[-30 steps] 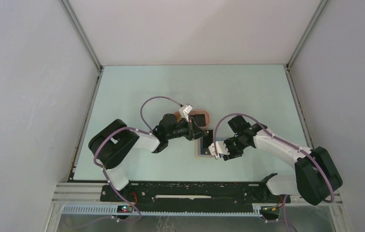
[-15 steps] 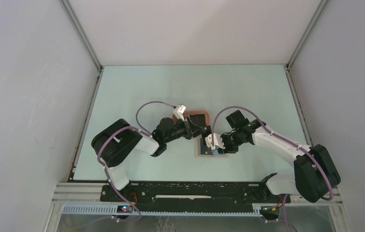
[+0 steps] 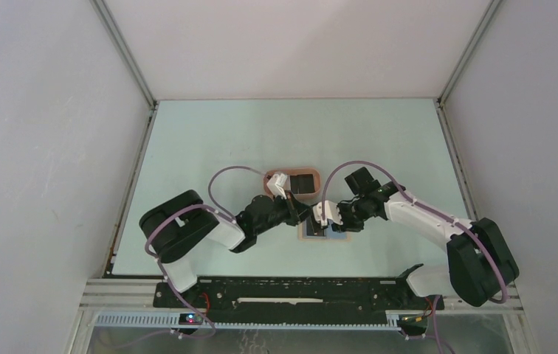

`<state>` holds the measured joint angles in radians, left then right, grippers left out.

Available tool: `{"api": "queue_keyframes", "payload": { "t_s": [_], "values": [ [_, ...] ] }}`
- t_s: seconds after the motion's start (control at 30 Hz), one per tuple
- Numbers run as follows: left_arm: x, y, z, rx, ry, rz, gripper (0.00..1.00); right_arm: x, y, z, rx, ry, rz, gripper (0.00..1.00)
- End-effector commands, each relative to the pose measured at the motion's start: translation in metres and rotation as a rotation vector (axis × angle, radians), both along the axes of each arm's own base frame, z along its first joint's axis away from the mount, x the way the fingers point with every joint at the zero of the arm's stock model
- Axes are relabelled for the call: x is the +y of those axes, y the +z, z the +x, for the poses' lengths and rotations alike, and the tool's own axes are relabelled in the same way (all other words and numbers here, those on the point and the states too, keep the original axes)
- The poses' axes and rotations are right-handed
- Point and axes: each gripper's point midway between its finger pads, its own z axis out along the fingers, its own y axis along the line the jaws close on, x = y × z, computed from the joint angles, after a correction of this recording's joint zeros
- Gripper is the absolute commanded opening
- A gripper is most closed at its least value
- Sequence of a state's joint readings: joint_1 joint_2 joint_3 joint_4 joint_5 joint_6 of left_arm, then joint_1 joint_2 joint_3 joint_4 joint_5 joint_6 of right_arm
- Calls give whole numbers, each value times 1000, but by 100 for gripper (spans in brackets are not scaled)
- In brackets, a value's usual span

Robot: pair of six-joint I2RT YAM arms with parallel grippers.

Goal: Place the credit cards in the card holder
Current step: Insert the credit card into the card holder.

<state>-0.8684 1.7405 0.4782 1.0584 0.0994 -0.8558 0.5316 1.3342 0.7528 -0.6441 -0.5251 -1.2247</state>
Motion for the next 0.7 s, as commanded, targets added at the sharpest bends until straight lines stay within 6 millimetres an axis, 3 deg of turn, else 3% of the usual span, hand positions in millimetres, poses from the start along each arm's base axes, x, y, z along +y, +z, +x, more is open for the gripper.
{"api": "queue_keyframes", "payload": {
  "t_s": [0.0, 0.67],
  "values": [
    [4, 20, 5, -85, 98, -37, 0, 1, -2, 6, -19, 1, -8, 34],
    [1, 3, 8, -70, 120, 26, 0, -1, -11, 5, -5, 6, -46, 33]
  ]
}}
